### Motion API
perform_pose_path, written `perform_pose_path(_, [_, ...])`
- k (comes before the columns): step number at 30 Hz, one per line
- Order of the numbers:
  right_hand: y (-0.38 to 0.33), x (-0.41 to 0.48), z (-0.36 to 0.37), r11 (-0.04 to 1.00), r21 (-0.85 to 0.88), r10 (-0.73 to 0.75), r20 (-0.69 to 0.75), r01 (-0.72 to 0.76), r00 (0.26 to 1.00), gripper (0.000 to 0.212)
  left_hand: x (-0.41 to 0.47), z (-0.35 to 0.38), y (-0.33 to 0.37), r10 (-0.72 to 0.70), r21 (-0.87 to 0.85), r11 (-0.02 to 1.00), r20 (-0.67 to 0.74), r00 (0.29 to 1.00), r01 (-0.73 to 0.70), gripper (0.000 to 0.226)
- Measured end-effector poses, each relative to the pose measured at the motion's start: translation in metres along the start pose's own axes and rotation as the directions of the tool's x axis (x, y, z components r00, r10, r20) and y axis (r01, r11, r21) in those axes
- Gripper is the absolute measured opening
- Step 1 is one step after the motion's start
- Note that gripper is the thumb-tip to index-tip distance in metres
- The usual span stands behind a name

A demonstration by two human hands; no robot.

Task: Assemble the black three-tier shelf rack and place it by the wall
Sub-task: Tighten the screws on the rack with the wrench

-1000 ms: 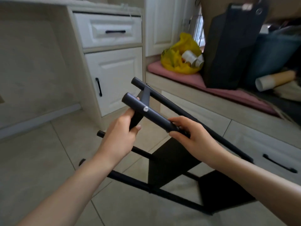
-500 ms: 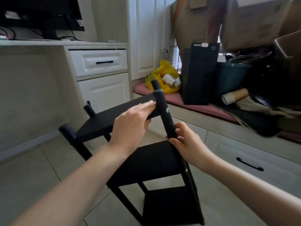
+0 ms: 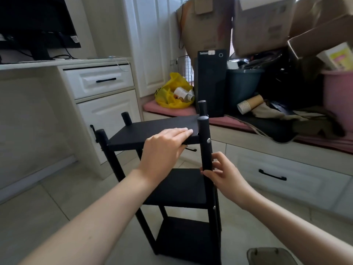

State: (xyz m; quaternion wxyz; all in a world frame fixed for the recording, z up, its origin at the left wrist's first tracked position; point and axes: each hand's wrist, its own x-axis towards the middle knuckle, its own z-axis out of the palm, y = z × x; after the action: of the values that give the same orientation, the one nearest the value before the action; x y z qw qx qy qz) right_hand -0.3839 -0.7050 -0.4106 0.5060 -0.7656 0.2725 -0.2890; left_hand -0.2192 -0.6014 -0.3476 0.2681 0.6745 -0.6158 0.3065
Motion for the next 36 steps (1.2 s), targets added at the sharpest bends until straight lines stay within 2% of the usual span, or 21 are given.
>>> perform_pose_path(6, [0.025,-0.02,0.004,0.994,0.096,0.048,0.012,-0.049,0.999,0.024,-0.023,0.018,0.015,0.085,0.008,0.996,-0.038,0.996,-0.084,0.043])
perform_pose_path(10, [0.026,-0.019,0.007,0.991,0.11,0.067,0.033,-0.071,0.997,0.02,-0.028,0.017,0.012,0.042,-0.009,0.999,-0.026,0.999,-0.042,0.042])
perform_pose_path(17, [0.021,-0.019,0.004,0.99,0.087,0.099,0.08,-0.106,0.992,0.021,-0.034,0.017,0.011,0.055,-0.025,0.998,-0.061,0.997,-0.056,0.041])
perform_pose_path(20, [0.016,-0.017,-0.009,0.978,0.125,0.145,0.183,-0.169,0.972,0.017,-0.035,0.017,0.012,0.051,-0.039,0.998,-0.077,0.996,-0.054,0.042])
perform_pose_path(22, [0.013,-0.014,-0.024,0.977,0.084,0.171,0.246,-0.196,0.954,0.017,-0.035,0.016,0.014,0.031,-0.057,0.998,-0.079,0.996,-0.036,0.044])
perform_pose_path(24, [0.013,-0.007,-0.037,0.977,0.052,0.192,0.19,-0.206,0.963,0.016,-0.037,0.014,0.019,-0.003,-0.088,0.996,-0.058,0.998,-0.002,0.048])
perform_pose_path(26, [0.019,0.003,-0.045,0.976,0.054,0.211,0.027,-0.212,0.977,0.015,-0.041,0.011,0.027,-0.068,-0.155,0.986,-0.025,0.997,0.063,0.053])
perform_pose_path(29, [0.032,0.021,-0.049,0.971,0.07,0.237,-0.145,-0.229,0.961,0.017,-0.048,0.003,0.046,-0.254,-0.434,0.876,-0.048,0.966,0.209,0.053])
perform_pose_path(32, [0.043,0.039,-0.046,0.97,0.084,0.24,-0.165,-0.229,0.957,0.028,-0.059,-0.002,0.069,-0.372,-0.605,0.759,-0.099,0.923,0.241,0.034])
perform_pose_path(34, [0.046,0.051,-0.042,0.973,0.078,0.227,-0.169,-0.217,0.959,0.04,-0.069,0.004,0.077,-0.511,-0.667,0.623,0.047,0.858,0.408,0.026])
perform_pose_path(36, [0.048,0.06,-0.036,0.977,0.072,0.207,-0.144,-0.198,0.968,0.048,-0.078,0.016,0.078,-0.604,-0.637,0.451,0.297,0.739,0.625,0.033])
